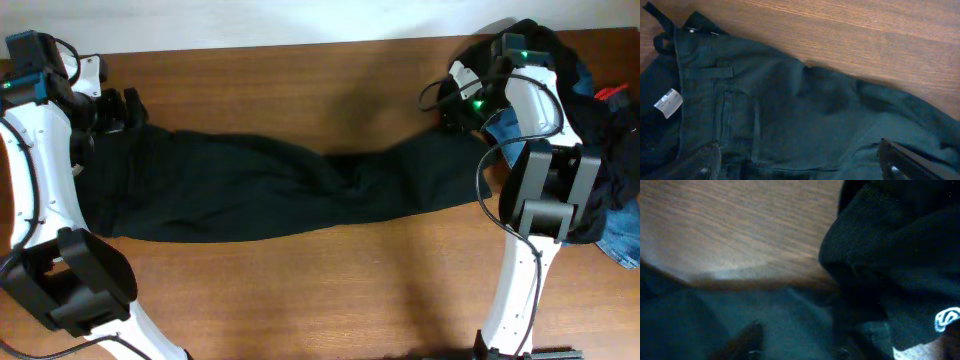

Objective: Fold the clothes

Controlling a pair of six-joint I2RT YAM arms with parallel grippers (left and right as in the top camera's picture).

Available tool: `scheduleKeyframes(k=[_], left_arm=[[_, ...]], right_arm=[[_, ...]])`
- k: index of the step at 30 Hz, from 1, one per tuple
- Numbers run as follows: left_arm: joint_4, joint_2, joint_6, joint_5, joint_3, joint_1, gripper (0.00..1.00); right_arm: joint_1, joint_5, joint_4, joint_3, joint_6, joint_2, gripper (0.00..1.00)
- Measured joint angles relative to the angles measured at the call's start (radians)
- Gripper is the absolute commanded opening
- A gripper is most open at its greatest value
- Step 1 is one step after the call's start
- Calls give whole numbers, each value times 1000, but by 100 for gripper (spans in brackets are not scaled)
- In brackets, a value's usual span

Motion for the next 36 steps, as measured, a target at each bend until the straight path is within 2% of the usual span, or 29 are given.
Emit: scheduleKeyframes(k=[10, 14, 22, 36], left_arm=[[0, 0, 0, 0, 0, 0, 99], [0, 0, 0, 0, 0, 0, 99], [0, 0, 0, 0, 0, 0, 99], [18, 0, 0, 0, 0, 0, 99]], right_arm=[[0, -11, -26, 2, 0, 0, 4], [-2, -88, -82, 45, -74, 0, 4], [-3, -315, -232, 289, -370, 0, 4], [-40, -463, -479, 635, -951, -8, 4]])
